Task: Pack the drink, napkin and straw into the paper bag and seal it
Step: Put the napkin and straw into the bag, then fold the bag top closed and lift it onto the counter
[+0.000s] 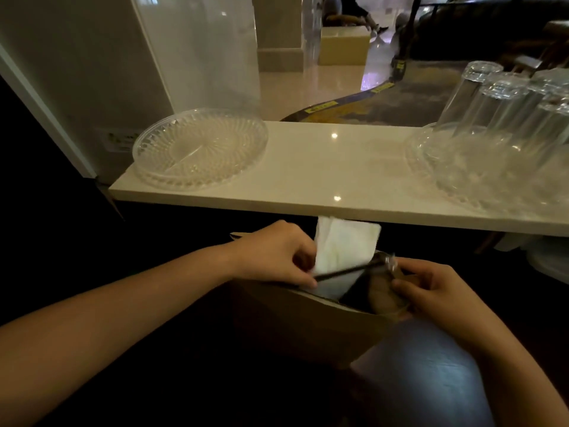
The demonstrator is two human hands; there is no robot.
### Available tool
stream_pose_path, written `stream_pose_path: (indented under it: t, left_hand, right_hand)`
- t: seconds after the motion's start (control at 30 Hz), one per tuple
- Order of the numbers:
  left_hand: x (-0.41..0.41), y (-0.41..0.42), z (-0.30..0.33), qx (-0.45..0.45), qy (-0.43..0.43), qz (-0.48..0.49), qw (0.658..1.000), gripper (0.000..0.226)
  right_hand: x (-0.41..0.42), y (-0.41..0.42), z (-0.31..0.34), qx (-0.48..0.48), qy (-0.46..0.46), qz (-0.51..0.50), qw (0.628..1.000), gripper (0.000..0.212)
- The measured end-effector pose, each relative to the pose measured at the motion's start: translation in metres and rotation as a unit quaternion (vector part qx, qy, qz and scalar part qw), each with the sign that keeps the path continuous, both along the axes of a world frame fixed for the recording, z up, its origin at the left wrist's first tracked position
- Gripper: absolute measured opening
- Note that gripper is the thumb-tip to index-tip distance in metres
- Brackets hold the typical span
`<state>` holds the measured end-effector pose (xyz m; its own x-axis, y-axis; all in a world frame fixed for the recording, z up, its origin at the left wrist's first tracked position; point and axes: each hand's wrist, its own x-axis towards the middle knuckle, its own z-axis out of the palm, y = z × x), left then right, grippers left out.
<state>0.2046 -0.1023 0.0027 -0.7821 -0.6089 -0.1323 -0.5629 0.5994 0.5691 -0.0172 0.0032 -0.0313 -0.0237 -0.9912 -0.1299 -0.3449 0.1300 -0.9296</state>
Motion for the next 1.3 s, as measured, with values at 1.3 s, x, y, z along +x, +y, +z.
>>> stream_pose_path:
  t: [1.3]
  left_hand:
    - [0.103, 0.069, -0.119, 0.122, 0.372, 0.353, 0.850, 0.083]
  right_hand:
    - [0.012, 0.007, -0.035, -0.078, -0.142, -0.108, 0.981, 0.028]
